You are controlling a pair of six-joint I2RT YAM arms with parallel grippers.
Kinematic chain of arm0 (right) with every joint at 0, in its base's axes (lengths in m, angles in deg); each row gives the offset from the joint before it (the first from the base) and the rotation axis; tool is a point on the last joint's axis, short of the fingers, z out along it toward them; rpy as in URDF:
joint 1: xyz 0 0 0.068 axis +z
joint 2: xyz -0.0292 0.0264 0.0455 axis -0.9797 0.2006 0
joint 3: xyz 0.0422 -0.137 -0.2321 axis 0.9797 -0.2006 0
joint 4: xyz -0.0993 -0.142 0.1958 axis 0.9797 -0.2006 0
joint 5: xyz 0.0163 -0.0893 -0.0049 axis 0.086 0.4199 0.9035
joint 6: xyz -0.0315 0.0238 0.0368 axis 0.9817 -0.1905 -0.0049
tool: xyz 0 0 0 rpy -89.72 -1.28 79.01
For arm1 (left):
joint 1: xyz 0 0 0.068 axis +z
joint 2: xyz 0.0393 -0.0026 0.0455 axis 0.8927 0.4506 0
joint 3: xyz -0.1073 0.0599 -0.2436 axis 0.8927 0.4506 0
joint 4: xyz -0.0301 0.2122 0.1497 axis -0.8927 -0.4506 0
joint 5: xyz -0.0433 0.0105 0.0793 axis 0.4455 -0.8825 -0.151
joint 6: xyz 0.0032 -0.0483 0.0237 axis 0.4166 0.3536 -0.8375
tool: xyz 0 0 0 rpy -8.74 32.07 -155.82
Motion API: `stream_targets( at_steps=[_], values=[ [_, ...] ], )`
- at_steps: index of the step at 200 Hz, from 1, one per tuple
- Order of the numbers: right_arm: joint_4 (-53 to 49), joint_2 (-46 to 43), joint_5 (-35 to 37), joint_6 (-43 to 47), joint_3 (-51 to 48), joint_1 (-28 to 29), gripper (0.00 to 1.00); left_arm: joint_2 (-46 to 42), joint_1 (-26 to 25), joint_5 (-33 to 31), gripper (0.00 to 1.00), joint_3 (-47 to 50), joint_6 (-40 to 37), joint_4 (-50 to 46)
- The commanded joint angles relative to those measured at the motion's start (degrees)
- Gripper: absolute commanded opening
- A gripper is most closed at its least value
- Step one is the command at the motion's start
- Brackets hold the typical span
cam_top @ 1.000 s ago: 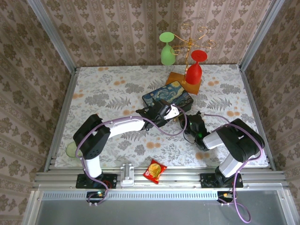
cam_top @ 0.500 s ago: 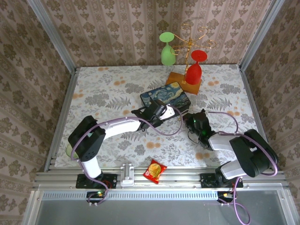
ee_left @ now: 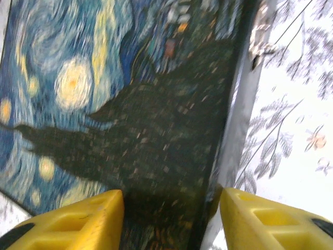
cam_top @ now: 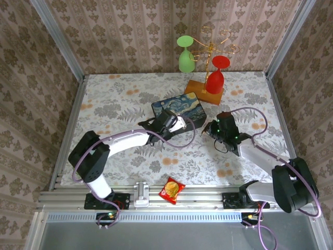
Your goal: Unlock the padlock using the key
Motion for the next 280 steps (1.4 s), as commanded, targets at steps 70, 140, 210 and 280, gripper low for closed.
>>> stream_targets(
  at_steps=[70,140,210,280],
  values=[
    [-44.9,-7.2,10.8,18.1,12.6,1.8,0.00,-9.5,1.9,-1.6,0.75,7.6,6.2,-3.4],
    [-53.7,-1.1,23.7,18.4,13.8,4.5,0.00,-20.2,1.9,1.5,0.78,10.0,9.5,-4.0],
    [-36.0,7.6,13.7,15.0,9.0,5.1,0.00,-22.2,1.9,3.3,0.78,11.7,11.1,-4.3],
    [-28.8,12.1,11.0,13.1,7.3,6.7,0.00,-20.2,1.9,4.9,0.77,10.7,11.8,-4.4]
  ],
)
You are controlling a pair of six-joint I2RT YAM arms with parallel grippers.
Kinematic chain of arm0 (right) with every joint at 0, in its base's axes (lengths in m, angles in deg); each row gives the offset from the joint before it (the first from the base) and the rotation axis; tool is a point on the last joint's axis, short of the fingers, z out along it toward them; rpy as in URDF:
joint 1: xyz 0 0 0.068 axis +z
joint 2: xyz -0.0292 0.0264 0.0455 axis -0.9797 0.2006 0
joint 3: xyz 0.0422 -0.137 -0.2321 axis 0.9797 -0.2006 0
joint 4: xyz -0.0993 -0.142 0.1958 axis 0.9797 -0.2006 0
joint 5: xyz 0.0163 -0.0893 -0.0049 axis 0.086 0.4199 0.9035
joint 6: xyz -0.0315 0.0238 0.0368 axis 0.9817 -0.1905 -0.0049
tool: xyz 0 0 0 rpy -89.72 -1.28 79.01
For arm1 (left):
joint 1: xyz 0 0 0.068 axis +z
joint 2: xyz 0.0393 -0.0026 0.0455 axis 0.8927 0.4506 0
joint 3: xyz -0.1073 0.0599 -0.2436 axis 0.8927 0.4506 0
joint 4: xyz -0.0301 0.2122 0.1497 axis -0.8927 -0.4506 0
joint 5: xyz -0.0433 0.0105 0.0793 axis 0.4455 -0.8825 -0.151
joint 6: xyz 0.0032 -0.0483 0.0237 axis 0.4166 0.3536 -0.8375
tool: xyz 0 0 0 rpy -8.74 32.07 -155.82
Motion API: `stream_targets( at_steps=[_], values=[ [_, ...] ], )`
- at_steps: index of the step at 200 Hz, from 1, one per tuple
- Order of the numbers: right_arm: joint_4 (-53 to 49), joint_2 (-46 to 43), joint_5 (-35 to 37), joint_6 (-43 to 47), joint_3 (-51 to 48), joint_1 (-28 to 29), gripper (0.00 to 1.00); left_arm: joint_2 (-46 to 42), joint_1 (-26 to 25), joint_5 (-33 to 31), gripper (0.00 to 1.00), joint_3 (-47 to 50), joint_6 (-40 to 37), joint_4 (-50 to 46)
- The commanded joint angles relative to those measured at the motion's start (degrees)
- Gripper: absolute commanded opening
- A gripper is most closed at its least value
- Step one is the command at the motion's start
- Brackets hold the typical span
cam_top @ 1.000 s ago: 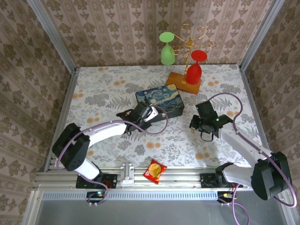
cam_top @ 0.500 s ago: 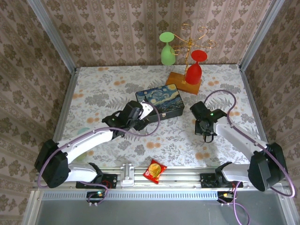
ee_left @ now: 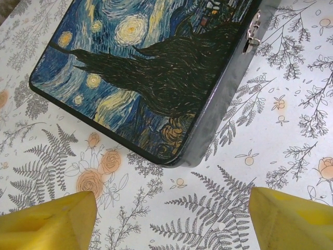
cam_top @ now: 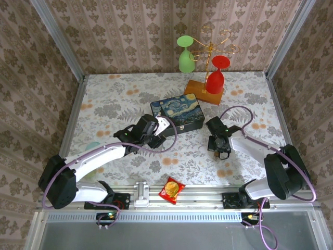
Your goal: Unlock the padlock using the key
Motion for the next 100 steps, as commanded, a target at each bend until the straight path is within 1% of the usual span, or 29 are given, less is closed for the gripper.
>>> stream_targets(
  at_steps=[1,17,30,49,57,61,77,91,94,100],
  values=[
    [2.3,2.2,-0.3,-1.5,0.2,1.0,0.00,0.8,0.3,1.0,0.77,-0.7,1.2,-1.0],
    [5.9,2.7,-2.2,-2.3,-1.5,1.0,0.00,0.9,0.4,0.8,0.77,-0.6,1.3,-1.1],
    [7.0,3.3,-2.2,-2.3,-2.2,1.0,0.00,0.9,0.3,0.8,0.78,-0.6,1.3,-1.2],
    [6.2,3.9,-2.2,-1.0,-2.2,1.0,0.02,1.4,0.3,0.3,0.80,-0.8,1.8,-1.3],
    [5.5,3.7,-2.0,-1.2,-2.1,1.3,0.04,1.8,0.3,-0.1,0.82,-1.1,2.2,-1.3],
    [5.2,3.8,-1.6,-1.3,-2.0,1.5,0.06,2.2,0.2,-0.6,0.83,-1.3,2.5,-1.3],
    [3.5,4.1,-0.1,-1.5,-0.9,2.3,0.08,3.6,0.1,-3.3,0.85,-2.4,4.3,-1.6],
    [2.0,4.8,1.6,-1.1,0.3,3.0,0.13,5.6,-0.4,-6.4,0.93,-3.7,6.9,-2.1],
    [1.7,4.9,1.9,-1.0,0.6,3.2,0.14,6.1,-0.6,-6.8,0.99,-3.9,7.5,-2.2],
    [1.6,5.1,2.5,-0.7,0.9,3.6,0.17,7.3,-0.8,-8.1,1.00,-4.3,9.5,-2.1]
  ],
)
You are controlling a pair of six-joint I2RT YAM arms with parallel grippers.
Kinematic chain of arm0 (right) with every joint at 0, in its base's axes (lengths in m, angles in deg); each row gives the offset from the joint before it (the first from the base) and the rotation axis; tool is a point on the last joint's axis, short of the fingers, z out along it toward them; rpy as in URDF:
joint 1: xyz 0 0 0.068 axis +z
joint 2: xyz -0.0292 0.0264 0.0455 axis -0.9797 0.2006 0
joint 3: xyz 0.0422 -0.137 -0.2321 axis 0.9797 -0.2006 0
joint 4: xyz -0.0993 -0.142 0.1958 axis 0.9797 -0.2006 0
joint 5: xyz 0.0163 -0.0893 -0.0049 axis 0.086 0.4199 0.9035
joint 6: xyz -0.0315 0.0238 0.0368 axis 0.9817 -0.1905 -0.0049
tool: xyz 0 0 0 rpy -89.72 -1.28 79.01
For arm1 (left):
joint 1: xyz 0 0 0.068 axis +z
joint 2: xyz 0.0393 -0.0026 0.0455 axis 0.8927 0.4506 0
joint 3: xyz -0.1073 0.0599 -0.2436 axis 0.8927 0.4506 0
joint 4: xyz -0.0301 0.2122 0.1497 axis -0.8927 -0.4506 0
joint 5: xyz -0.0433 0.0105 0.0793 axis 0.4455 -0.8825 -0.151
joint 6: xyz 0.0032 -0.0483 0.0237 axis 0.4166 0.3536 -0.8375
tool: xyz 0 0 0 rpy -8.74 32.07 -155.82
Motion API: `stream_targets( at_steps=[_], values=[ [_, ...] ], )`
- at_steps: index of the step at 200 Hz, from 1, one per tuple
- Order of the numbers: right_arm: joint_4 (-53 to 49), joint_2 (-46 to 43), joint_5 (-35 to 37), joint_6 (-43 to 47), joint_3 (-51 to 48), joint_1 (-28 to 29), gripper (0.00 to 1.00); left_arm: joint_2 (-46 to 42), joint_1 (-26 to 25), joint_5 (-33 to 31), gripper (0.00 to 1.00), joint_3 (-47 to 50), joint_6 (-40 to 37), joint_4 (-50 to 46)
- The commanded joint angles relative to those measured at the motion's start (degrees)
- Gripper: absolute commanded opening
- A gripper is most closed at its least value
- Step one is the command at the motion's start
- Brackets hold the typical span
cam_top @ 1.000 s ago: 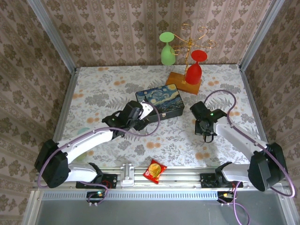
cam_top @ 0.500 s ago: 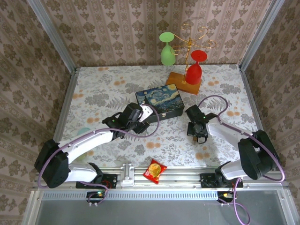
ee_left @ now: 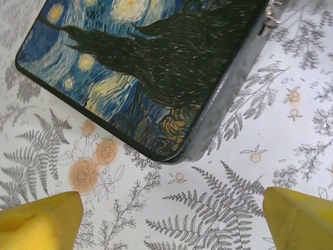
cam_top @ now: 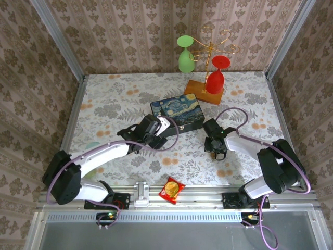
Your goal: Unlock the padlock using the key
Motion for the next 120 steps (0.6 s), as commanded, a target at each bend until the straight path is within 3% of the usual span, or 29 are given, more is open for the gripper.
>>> stream_targets(
  at_steps=[1,42,77,96,120],
  values=[
    [-3.2,1.5,3.4,0.4,2.0,1.4,0.17,3.2,-0.7,-5.6,1.00,-2.9,6.5,-1.2],
    [-4.7,-1.4,4.4,0.4,2.1,2.3,0.26,10.4,-1.1,-13.7,1.00,-1.5,15.7,5.4],
    [-4.9,-7.4,5.3,1.0,2.9,2.3,0.39,15.0,3.6,-14.0,1.00,-2.1,20.2,10.2],
    [-4.3,-10.0,5.7,1.3,3.2,2.2,0.48,14.6,7.2,-10.8,1.00,-0.9,22.5,14.4],
    [-4.0,-12.3,5.8,1.9,3.8,1.8,0.53,14.7,9.5,-9.9,1.00,-1.5,21.9,15.0]
  ],
)
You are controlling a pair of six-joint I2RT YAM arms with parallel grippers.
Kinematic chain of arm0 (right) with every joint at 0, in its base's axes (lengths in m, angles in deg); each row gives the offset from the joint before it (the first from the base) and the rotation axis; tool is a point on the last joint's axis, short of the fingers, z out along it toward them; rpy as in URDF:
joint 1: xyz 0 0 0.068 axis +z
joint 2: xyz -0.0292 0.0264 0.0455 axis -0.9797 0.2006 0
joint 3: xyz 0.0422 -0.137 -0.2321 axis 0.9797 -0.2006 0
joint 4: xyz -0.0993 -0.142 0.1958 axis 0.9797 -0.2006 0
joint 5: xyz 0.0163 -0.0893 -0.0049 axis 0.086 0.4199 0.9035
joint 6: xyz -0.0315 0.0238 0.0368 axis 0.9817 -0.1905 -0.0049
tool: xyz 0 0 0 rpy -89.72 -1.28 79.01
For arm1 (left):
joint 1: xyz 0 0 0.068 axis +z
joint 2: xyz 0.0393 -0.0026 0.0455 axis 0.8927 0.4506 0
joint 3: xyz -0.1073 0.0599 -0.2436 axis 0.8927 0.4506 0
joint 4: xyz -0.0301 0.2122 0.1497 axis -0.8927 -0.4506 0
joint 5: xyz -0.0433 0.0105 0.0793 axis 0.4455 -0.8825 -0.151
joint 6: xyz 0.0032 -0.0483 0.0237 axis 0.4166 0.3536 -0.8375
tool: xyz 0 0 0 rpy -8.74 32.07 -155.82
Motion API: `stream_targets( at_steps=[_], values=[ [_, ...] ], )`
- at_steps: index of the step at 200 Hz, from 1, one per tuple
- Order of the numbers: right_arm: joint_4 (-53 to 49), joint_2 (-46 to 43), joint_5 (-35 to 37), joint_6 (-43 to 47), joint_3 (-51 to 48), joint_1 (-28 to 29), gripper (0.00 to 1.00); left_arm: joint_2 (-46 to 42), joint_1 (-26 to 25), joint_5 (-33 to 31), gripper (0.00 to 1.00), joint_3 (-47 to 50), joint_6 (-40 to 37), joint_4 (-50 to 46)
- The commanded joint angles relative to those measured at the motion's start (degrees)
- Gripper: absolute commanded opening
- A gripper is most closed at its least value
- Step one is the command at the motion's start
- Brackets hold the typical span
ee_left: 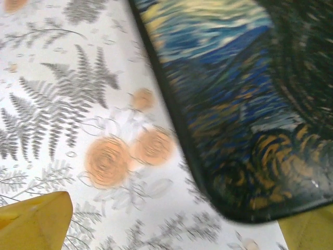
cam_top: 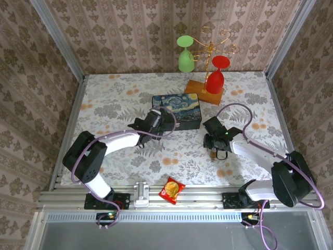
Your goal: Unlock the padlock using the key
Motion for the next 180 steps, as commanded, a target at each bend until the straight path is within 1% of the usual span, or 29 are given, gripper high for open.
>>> stream_targets(
  at_steps=[1,17,32,36,40,41,43,45,66,85,93,98,108,117,124,130,143,152,163,169,180],
  values=[
    [-0.9,-2.4,2.3,0.8,1.8,-0.1,0.53,-0.6,2.0,0.4,1.00,-0.3,2.6,3.7],
    [-0.8,-3.4,1.8,2.0,2.4,-0.8,0.56,-2.3,2.0,1.6,1.00,0.9,2.4,4.2],
    [-0.6,-4.5,0.6,3.5,2.8,-2.3,0.65,-5.9,2.0,1.8,1.00,3.0,3.1,4.0],
    [1.1,-4.9,0.5,3.9,2.8,-2.8,0.81,-7.3,2.0,1.9,1.00,3.8,3.1,4.1],
    [1.6,-5.2,0.5,4.6,2.9,-3.3,0.91,-8.9,2.3,2.1,1.00,4.5,3.2,4.1],
    [1.8,-5.4,0.5,4.8,2.8,-3.4,0.95,-9.3,2.3,2.3,1.00,4.7,3.2,4.1],
    [2.0,-5.6,0.6,5.1,2.8,-3.6,0.99,-10.3,2.5,2.5,1.00,5.2,3.3,4.2],
    [2.3,-5.8,0.7,5.5,2.8,-3.8,1.00,-11.2,2.7,2.8,1.00,5.6,3.3,4.3],
    [4.6,-8.0,2.1,9.8,3.2,-7.0,1.00,-20.9,6.3,6.6,1.00,10.6,2.9,5.5],
    [9.2,-8.8,5.9,15.8,2.5,-9.6,1.00,-27.9,11.1,3.7,1.00,14.1,-1.2,7.8],
    [11.8,-8.6,8.6,17.8,1.8,-10.8,1.00,-29.4,13.8,2.6,1.00,15.1,-2.4,8.6],
    [13.5,-8.3,9.7,18.8,1.4,-12.0,1.00,-30.0,16.7,2.6,1.00,15.7,-3.7,9.6],
    [16.9,-7.2,9.7,20.9,0.7,-14.9,1.00,-30.5,19.8,0.5,1.00,16.5,-6.0,10.9],
    [21.7,-6.1,9.7,23.7,-0.8,-16.9,1.00,-30.3,21.8,-0.9,1.00,18.3,-9.0,14.1],
    [25.9,-5.6,9.8,26.8,-2.6,-17.8,1.00,-29.5,23.0,-1.6,1.00,20.4,-11.5,19.4],
    [31.6,-5.3,10.3,29.8,-4.7,-18.1,1.00,-28.3,24.0,-2.2,1.00,22.2,-13.6,24.5],
    [41.9,-4.3,10.5,34.7,-8.7,-19.3,1.00,-25.3,26.4,1.9,1.00,24.5,-16.7,30.6],
    [45.3,-2.8,9.1,35.0,-9.4,-21.1,1.00,-22.5,28.1,3.0,1.00,24.8,-16.4,33.4],
    [47.8,-1.0,6.0,32.8,-10.0,-24.1,1.00,-18.4,30.4,5.8,1.00,24.7,-15.9,36.2],
    [50.8,-0.3,4.3,31.6,-10.7,-25.5,1.00,-16.3,31.1,6.6,1.00,24.8,-16.2,37.7],
    [58.1,0.8,2.0,32.1,-14.1,-26.9,1.00,-12.9,32.4,8.7,1.00,26.5,-17.5,46.1]
  ],
)
